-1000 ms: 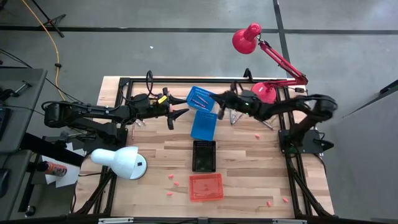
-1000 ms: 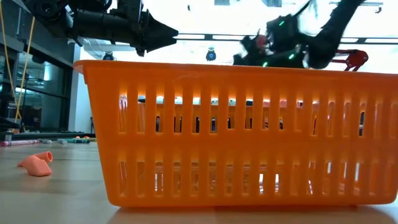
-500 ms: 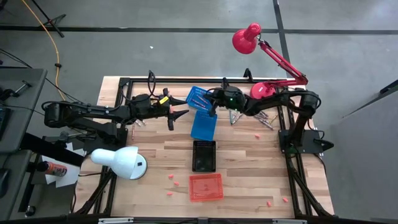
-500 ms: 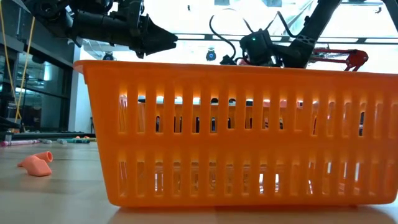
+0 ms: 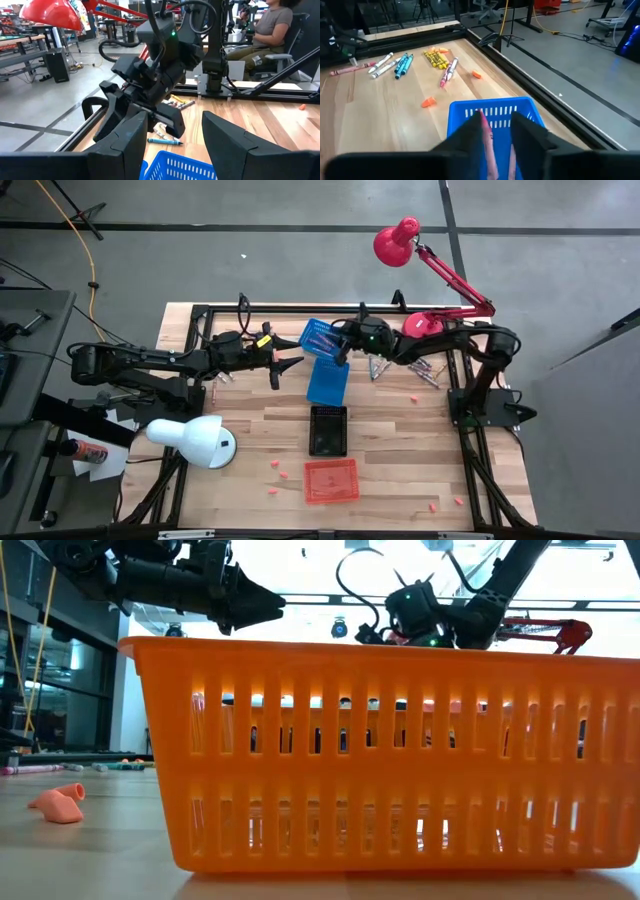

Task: Sort crayons
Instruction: Put the pink crayon into the top blue bin

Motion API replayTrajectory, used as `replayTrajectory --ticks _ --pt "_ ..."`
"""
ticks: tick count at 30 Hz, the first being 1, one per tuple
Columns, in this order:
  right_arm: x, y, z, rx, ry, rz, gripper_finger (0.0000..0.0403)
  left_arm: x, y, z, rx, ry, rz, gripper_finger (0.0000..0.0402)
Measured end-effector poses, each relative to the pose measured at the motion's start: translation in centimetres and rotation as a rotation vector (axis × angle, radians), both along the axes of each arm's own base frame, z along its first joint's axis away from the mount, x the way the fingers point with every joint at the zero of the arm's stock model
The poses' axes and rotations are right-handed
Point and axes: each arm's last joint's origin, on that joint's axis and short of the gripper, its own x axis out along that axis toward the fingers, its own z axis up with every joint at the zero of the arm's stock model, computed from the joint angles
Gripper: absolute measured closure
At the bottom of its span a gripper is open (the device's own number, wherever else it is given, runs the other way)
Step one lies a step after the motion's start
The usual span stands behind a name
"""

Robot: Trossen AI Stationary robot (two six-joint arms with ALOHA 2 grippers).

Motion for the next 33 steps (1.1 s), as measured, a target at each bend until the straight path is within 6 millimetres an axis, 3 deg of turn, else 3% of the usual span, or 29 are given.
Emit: replayTrajectory --ticks 4,8,13,21,30,33 --pt "-0.3 0.2 1.1 -0.006 -0.009 0.021 0.0234 0.0 0.0 0.0 0.000 0.000 0.000 0.0222" --pt "-1.1 1.1 2.3 0.007 0.040 0.172 0.0208 0.0 0.0 0.0 0.000 0.002 0.000 0.0222" --pt "-2.1 3.5 3.2 0.052 0.160 0.308 0.0206 0.0 0.0 -0.3 -0.015 0.029 0.000 0.0222" --pt "-1.1 7.6 3.3 -0.011 0.179 0.454 0.0206 0.0 0.0 -0.5 -0.064 0.032 0.004 0.0222" --pt "-2.0 9.6 4.3 -0.136 0.276 0.365 0.0206 0.1 0.3 0.0 -0.031 0.029 0.042 0.0222" --pt "-2.8 9.7 4.6 -0.120 0.321 0.353 0.0206 0.6 1.2 1.2 -0.040 0.155 0.116 0.0222"
